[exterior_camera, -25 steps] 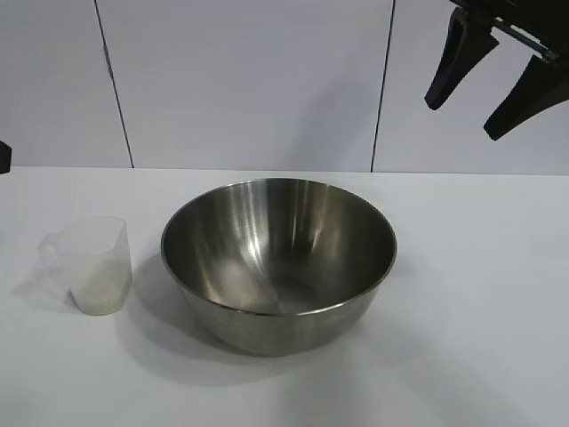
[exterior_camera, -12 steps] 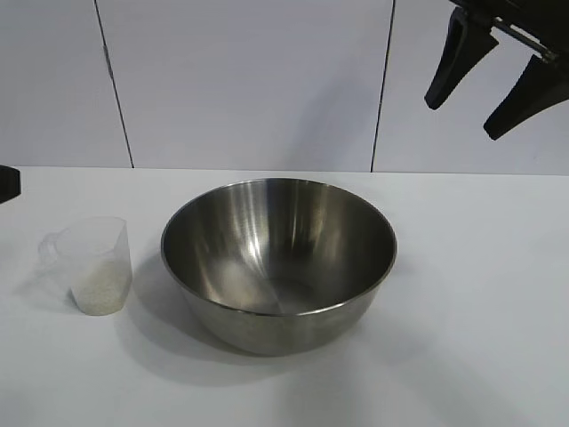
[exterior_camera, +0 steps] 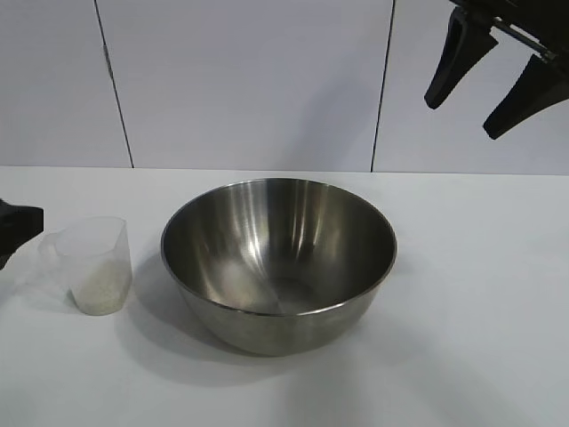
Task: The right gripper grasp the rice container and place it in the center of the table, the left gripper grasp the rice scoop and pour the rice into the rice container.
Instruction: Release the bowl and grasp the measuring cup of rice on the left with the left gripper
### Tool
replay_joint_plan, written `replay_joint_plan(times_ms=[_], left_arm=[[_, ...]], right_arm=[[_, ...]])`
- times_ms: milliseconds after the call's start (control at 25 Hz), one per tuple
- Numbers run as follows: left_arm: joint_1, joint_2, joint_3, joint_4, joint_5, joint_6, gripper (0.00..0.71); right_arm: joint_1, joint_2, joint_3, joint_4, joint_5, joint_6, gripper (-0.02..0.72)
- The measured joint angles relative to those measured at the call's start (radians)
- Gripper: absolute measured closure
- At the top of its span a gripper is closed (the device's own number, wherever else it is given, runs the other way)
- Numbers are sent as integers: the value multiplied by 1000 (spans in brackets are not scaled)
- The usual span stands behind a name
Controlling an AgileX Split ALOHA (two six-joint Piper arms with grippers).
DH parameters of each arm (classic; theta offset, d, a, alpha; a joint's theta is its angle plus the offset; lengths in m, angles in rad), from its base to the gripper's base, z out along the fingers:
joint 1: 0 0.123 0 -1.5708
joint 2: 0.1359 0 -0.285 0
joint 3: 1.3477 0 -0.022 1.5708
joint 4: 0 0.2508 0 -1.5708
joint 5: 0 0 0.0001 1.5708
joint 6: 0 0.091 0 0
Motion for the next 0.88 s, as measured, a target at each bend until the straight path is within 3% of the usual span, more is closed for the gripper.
replay_joint_plan(times_ms=[120,360,880], left_arm=[[0,74,50,0,-91,4,144],[0,253,65,0,-103,12,147],[0,271,-27,-7,-116,15,148]], right_arm=[[0,0,0,0,-4,0,252],[0,0,0,0,-4,0,252],[0,0,0,0,-5,0,252]])
